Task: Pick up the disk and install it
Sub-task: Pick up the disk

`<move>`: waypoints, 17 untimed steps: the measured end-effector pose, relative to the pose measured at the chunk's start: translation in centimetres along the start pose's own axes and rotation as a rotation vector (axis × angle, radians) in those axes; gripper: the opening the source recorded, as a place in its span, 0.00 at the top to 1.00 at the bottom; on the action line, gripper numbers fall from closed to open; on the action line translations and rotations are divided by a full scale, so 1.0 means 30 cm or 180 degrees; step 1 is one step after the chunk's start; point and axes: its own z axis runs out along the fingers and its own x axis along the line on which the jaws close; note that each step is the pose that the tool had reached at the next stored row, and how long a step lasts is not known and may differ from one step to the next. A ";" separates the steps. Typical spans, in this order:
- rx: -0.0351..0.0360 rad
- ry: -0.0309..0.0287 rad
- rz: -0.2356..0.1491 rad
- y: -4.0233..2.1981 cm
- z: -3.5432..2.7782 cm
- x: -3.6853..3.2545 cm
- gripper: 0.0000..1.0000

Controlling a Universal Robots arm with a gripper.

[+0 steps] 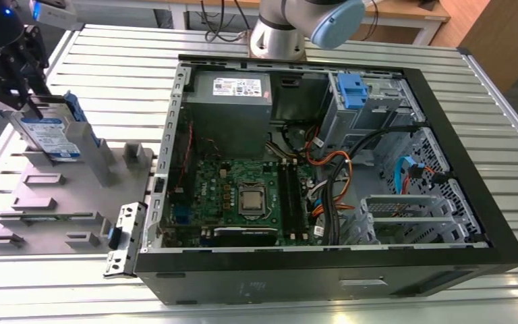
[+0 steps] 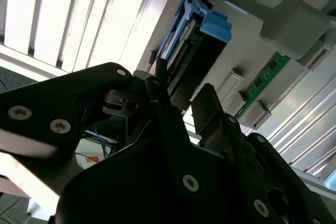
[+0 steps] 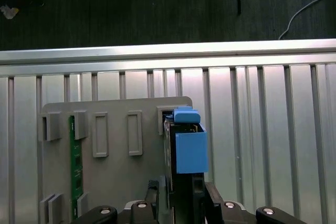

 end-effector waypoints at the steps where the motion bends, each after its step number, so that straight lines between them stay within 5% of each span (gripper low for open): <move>1: 0.0000 -0.0003 0.0000 0.000 0.000 -0.002 0.54; 17: 0.0000 -0.0007 -0.0001 0.000 0.001 -0.008 0.54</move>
